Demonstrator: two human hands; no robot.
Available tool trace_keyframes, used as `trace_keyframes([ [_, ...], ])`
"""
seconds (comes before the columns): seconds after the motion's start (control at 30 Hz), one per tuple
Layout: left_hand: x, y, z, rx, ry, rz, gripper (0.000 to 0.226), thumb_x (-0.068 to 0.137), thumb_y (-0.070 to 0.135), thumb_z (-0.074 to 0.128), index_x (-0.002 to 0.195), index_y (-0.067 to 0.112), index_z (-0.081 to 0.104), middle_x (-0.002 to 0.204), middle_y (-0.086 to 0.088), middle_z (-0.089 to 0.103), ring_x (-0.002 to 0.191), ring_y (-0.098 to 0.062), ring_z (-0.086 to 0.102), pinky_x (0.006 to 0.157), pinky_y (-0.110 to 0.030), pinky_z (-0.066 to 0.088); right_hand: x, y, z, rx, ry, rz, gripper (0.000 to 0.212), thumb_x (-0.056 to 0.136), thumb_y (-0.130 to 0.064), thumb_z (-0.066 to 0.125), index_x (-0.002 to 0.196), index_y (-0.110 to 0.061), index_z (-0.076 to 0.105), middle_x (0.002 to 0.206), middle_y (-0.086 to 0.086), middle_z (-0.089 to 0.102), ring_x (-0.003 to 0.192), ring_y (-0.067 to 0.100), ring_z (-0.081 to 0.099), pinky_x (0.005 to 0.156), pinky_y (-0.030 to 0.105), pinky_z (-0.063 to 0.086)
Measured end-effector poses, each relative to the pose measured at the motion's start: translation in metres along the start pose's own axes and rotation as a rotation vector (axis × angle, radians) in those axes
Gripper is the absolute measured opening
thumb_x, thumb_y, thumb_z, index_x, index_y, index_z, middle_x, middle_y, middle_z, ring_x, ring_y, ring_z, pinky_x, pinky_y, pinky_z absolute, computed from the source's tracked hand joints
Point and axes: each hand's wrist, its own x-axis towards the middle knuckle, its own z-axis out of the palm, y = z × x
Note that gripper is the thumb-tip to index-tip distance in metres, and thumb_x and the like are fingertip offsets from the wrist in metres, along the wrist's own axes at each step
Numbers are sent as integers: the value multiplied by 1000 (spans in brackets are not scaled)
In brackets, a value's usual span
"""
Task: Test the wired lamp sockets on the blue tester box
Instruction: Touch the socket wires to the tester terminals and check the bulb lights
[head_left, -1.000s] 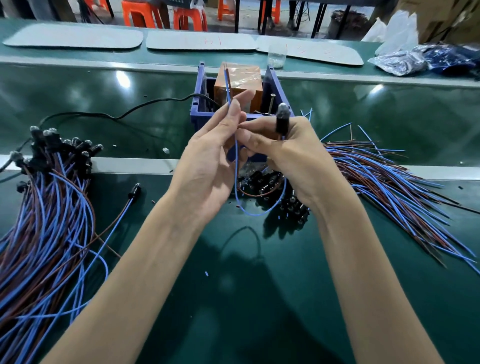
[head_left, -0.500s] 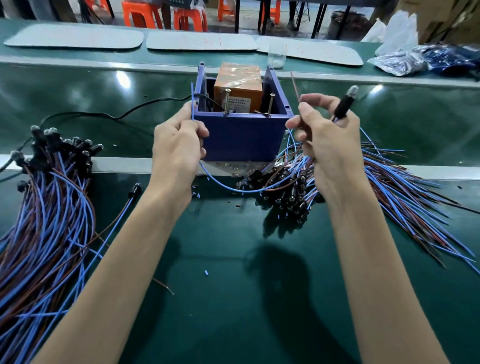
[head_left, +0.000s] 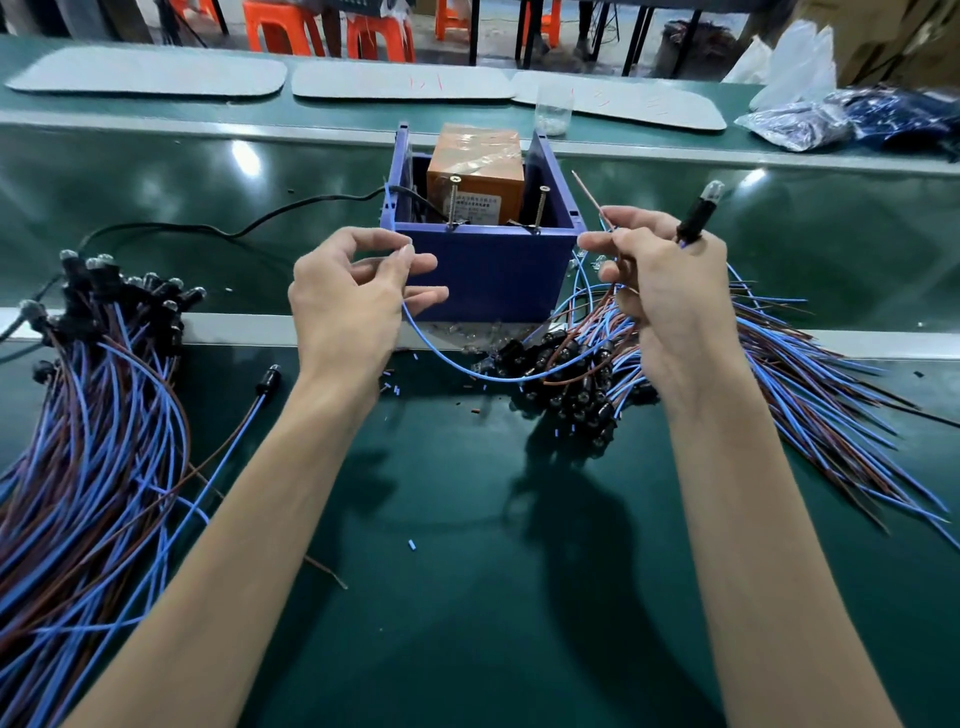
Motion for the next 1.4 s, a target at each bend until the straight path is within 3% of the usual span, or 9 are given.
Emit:
trace_keyframes([
  [0.1,1,-2,1,4,5,0,4,92,7,61,94,10,64,86,-1,72,58,-9,69,57,-14,50,0,1,1,-10,-5,9,22,92,3,47,91,-10,64,69,1,70,44,2,47,36,13,25],
  [0.2,2,-4,2,75,-52,32,18,94,2,54,109,10,62,97,1,71,60,-3,68,57,-10,45,0,3,1,-28,-5,13,22,91,2,47,89,-11,65,69,-1,70,45,2,47,36,13,26],
  [0.37,1,-7,3,127,-150,46,36,100,3,43,134,14,49,96,3,71,67,-11,72,65,-15,53,3,6,0,-33,-11,22,21,91,1,49,88,-12,66,69,-1,70,43,3,46,36,13,26],
  [0.43,1,-8,2,141,-122,44,34,99,5,45,131,15,53,91,2,72,68,-14,73,71,-22,56,4,7,-1,-35,-22,26,21,91,1,49,89,-11,66,70,0,70,42,3,46,36,13,26],
  [0.6,2,-9,1,132,-73,41,23,99,6,48,117,19,51,82,2,73,64,-16,73,72,-27,57,4,9,-1,-68,-54,34,20,91,0,49,95,-8,67,74,2,71,43,4,46,37,13,26],
  [1.03,-1,-11,5,82,-53,-23,20,97,7,52,107,19,64,81,1,73,60,-14,72,59,-13,50,4,10,0,-80,-80,61,21,91,-1,49,88,-12,67,70,-1,70,42,4,46,36,13,27],
  [1.4,1,-9,1,161,-69,-29,23,97,8,51,97,25,67,70,10,73,53,-11,68,62,-20,53,4,13,2,-81,-105,58,23,92,-1,50,86,-14,67,68,-2,68,42,3,43,35,12,25],
])
